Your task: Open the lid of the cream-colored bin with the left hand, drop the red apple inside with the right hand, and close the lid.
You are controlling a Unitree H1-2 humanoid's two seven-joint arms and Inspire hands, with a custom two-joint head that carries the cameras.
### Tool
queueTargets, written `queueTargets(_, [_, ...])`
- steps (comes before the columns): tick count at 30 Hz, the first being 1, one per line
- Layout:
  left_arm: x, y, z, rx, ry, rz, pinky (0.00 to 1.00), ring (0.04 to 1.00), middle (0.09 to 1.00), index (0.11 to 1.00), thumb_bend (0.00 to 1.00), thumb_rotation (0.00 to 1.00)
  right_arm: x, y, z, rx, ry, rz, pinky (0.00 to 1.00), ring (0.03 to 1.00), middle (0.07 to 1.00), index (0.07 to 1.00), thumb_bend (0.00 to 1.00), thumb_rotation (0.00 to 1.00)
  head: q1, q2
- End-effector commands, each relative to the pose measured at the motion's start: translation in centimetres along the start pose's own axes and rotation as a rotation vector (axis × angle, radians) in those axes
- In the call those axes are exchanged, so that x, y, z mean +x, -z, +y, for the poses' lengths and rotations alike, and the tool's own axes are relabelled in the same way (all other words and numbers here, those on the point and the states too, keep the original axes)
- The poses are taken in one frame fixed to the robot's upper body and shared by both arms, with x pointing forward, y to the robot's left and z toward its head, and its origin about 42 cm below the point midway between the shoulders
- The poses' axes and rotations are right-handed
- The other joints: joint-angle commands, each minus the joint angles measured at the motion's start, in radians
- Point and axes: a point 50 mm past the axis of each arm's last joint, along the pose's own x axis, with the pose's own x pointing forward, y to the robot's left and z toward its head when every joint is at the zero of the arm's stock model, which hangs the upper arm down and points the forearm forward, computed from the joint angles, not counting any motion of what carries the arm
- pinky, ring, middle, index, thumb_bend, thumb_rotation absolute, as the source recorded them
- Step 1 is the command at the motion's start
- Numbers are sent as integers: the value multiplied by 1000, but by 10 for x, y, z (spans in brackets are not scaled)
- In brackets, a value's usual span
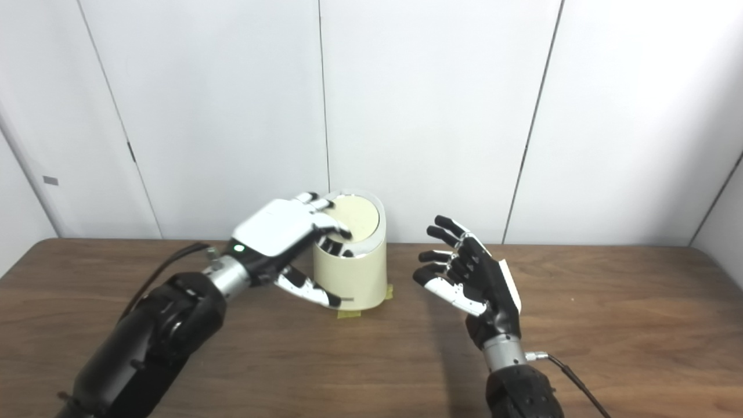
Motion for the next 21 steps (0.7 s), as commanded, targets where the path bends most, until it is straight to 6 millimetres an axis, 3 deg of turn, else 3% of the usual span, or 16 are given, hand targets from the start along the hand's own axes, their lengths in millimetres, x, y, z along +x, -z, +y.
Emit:
queueTargets(1, [3,0,34,-132,-200,-30,900,918,806,791,846,430,11,-21,4,-3,-12,-87,520,597,779,778,820,253,0,1])
queueTargets(2, [-2,5,35,-232,-238,-19,786,887,823,803,817,396,11,-21,4,-4,-10,-86,520,597,779,779,819,254,-2,1])
queueTargets(3, [-8,10,35,-357,-273,1,761,882,840,815,789,371,11,-21,3,-1,-8,-85,523,600,779,778,826,258,-3,1])
queueTargets(5, [-19,19,34,-546,-321,33,809,886,853,824,759,323,11,-20,1,6,-7,-84,525,600,776,776,833,250,0,1])
queueTargets(7, [-34,29,27,-693,-359,75,790,874,846,831,749,328,11,-18,-1,5,-4,-82,524,599,773,775,836,247,1,1])
queueTargets(16, [-92,59,-27,-968,-405,190,613,750,819,848,742,350,9,-18,-5,-10,-8,-74,519,609,776,779,837,258,-8,2])
queueTargets(21, [-106,60,-43,-1039,-411,201,582,739,797,834,711,285,7,-16,-7,-26,-7,-72,527,604,778,781,871,268,-14,4])
